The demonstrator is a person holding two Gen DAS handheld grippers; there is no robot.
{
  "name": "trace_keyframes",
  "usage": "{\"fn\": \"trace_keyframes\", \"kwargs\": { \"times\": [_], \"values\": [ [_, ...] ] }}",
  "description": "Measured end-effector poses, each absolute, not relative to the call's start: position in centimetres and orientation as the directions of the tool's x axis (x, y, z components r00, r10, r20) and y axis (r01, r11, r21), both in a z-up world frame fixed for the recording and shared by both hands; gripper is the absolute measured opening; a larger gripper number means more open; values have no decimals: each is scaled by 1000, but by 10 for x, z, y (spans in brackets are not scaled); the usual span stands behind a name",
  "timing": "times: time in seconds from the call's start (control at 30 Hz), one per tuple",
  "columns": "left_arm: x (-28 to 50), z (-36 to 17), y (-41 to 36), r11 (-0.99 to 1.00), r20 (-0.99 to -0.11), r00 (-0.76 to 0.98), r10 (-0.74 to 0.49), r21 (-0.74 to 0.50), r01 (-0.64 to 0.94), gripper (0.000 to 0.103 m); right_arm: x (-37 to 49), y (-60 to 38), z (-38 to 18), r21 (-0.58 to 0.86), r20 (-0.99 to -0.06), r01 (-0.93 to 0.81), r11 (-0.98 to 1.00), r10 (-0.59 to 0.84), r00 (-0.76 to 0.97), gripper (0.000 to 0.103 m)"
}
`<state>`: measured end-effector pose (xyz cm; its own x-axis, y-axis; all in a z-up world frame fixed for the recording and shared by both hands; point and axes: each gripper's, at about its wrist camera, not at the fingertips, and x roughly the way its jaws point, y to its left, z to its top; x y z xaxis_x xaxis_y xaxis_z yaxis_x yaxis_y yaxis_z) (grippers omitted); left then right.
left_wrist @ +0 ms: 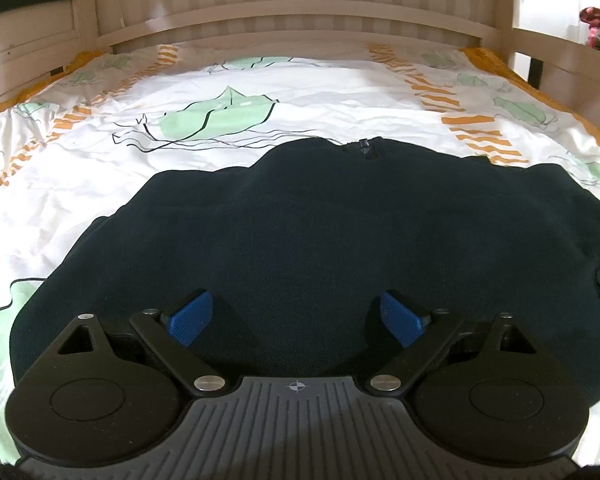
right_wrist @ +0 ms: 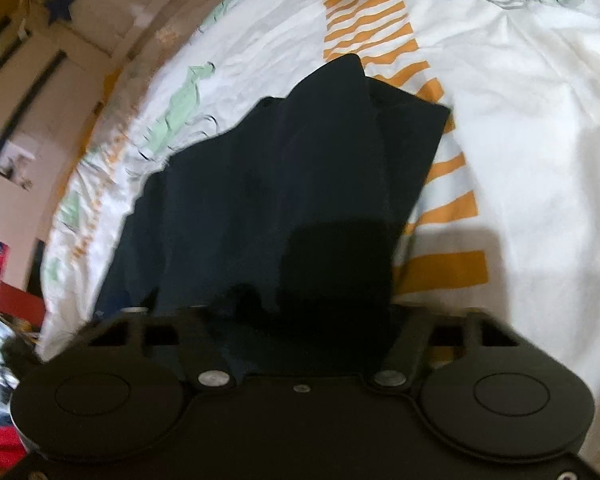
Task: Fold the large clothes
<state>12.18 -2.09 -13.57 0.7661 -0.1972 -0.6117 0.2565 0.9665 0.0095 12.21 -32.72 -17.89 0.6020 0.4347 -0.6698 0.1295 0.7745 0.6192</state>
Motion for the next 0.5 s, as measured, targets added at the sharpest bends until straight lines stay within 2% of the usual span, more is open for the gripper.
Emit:
{"fn": "trace_keyframes", "kwargs": {
  "times": [0.07,0.13,0.23,0.33,0.4,0.5],
  "values": [
    [120,-131,-18,965,-610,764,-209,-5,261,83,120,-327,-176,636,-649,125,762,441,620,47],
    [116,-124,-14,962,-603,763,-232,-26,272,69,118,-322,-169,613,-647,109,783,418,638,44],
    [103,-115,-11,950,-569,770,-287,-67,305,67,113,-313,-156,580,-639,85,810,388,664,42],
    [90,-113,-16,936,-535,783,-318,-46,348,67,111,-308,-143,571,-628,81,817,371,684,40],
    [90,-121,-23,923,-552,763,-336,-34,382,63,112,-306,-137,566,-622,77,821,364,693,38],
    [97,-136,-26,924,-573,748,-335,-44,380,62,112,-300,-125,558,-614,58,827,365,700,36]
  ]
}}
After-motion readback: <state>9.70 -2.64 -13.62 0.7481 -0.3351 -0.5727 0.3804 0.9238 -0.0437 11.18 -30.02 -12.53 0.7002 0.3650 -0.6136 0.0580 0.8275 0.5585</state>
